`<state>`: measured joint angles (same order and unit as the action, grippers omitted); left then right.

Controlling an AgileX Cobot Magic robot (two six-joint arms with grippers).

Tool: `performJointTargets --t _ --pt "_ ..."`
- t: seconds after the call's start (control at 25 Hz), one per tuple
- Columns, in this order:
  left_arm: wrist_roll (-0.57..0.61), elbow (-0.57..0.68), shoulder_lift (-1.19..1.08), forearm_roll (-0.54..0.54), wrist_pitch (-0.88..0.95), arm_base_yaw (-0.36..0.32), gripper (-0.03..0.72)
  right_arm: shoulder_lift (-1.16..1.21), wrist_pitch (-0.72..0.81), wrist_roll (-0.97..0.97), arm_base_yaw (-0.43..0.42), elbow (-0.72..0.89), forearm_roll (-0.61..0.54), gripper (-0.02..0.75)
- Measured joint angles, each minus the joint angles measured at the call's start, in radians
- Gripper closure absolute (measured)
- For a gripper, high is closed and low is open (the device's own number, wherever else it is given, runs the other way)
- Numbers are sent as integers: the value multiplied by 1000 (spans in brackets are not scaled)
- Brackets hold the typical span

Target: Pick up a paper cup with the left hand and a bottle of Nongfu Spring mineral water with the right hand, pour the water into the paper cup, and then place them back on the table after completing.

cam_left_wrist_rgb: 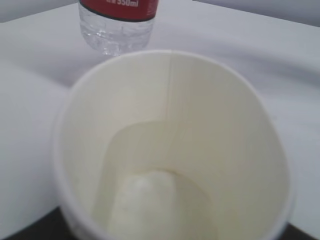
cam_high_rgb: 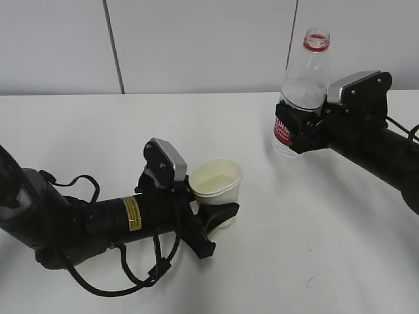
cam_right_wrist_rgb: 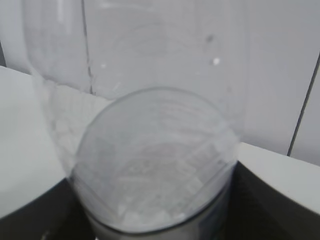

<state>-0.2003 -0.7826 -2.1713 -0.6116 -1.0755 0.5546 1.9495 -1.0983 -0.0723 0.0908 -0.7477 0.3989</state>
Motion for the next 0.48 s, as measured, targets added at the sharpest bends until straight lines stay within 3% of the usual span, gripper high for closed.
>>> performJointTargets --t 0.48 --pt "0 0 0 29 0 -146 325 0 0 -88 0 2 -4 276"
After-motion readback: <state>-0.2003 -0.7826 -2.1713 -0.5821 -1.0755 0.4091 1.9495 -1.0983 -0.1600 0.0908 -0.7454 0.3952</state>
